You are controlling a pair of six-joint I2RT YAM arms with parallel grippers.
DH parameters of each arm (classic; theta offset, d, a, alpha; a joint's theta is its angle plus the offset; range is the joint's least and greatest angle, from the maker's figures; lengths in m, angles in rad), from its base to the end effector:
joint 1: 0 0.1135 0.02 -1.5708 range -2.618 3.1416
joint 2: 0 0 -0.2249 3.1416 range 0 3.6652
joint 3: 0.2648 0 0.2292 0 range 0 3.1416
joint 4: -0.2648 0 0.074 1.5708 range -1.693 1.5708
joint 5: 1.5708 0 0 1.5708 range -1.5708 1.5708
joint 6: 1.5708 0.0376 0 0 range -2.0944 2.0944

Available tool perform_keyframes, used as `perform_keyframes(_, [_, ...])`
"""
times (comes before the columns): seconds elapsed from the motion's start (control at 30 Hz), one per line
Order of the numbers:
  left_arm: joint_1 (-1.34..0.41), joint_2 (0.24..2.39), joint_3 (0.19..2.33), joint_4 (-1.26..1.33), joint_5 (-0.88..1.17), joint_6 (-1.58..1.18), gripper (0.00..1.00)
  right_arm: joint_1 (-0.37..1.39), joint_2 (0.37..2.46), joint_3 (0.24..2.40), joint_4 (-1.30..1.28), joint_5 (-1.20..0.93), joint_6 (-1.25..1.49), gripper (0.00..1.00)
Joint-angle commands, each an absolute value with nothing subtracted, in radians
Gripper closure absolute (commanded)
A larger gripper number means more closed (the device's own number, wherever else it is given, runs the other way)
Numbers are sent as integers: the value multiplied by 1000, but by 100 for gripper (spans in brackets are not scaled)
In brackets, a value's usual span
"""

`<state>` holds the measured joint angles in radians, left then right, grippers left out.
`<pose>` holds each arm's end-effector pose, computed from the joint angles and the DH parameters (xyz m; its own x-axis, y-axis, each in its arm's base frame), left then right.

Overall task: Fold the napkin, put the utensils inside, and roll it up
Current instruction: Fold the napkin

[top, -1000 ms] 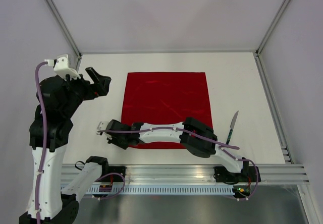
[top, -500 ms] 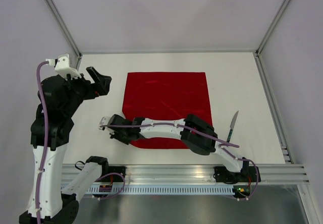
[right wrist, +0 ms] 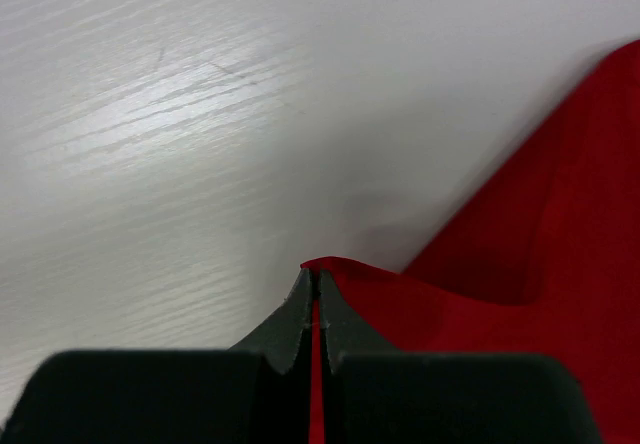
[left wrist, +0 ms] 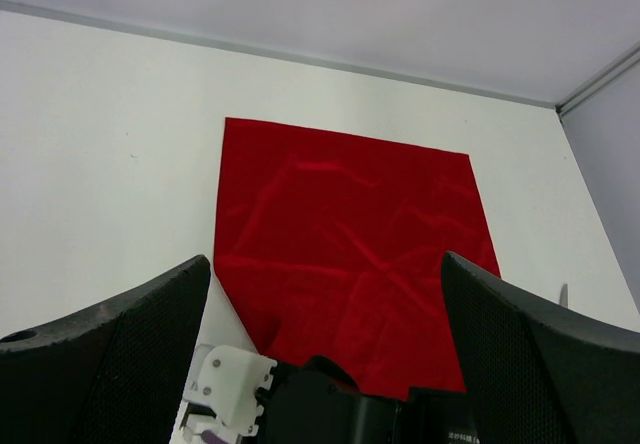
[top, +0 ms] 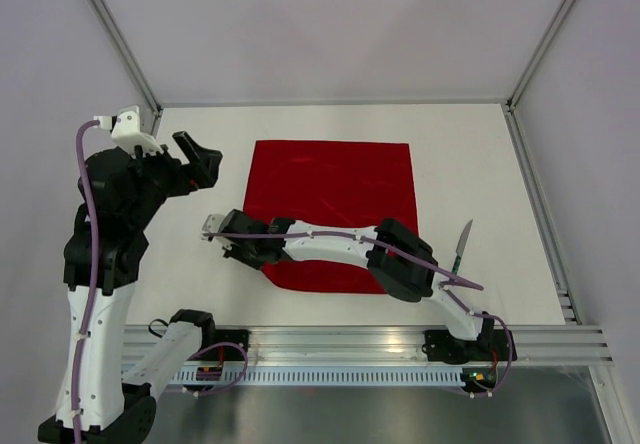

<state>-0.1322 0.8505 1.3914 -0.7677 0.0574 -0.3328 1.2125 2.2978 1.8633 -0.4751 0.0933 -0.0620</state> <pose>0.1376 -0.0205 0.4228 -0.2718 -0.2929 -0.9167 0.1039 0.9381 -0.3305 0.1659 0.4331 0.1549 -0.2197 -0.7627 -0.6083 -0.9278 0.3562 -0.1114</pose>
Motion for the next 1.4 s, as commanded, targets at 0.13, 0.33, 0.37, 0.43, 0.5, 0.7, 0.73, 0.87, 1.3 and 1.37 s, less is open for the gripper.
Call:
perform_keyframes(0.13, [-129,856,1376,-723,72,-321,0,1146,2195,1827,-497,198,-121,100])
perform_keyframes(0.33, [-129,858,1376,-721,72,-319,0,1065,2165,1783,-489,195,-150,100])
perform_keyframes(0.37, [-129,862,1374,-718,74,-319,0,1042,2149,1773,-480,193,-153,99])
perform_keyframes(0.43, [-129,864,1370,-715,74,-319,0,1022,2126,1750,-465,189,-167,100])
perform_keyframes(0.5, [-129,867,1362,-709,77,-321,0,986,2114,1741,-462,180,-172,100])
perform_keyframes(0.7, [-129,868,1330,-680,94,-333,0,888,2082,1726,-437,155,-192,100])
perform_keyframes(0.73, [-129,867,1328,-678,95,-333,0,876,2074,1717,-424,153,-196,100])
perform_keyframes(0.87, [-127,868,1310,-661,98,-334,0,807,2068,1707,-413,133,-204,100])
perform_keyframes(1.3, [-129,882,1224,-604,133,-339,0,646,2080,1651,-341,133,-255,100])
perform_keyframes(1.37, [-127,882,1213,-597,133,-339,0,614,2082,1649,-330,135,-261,100])
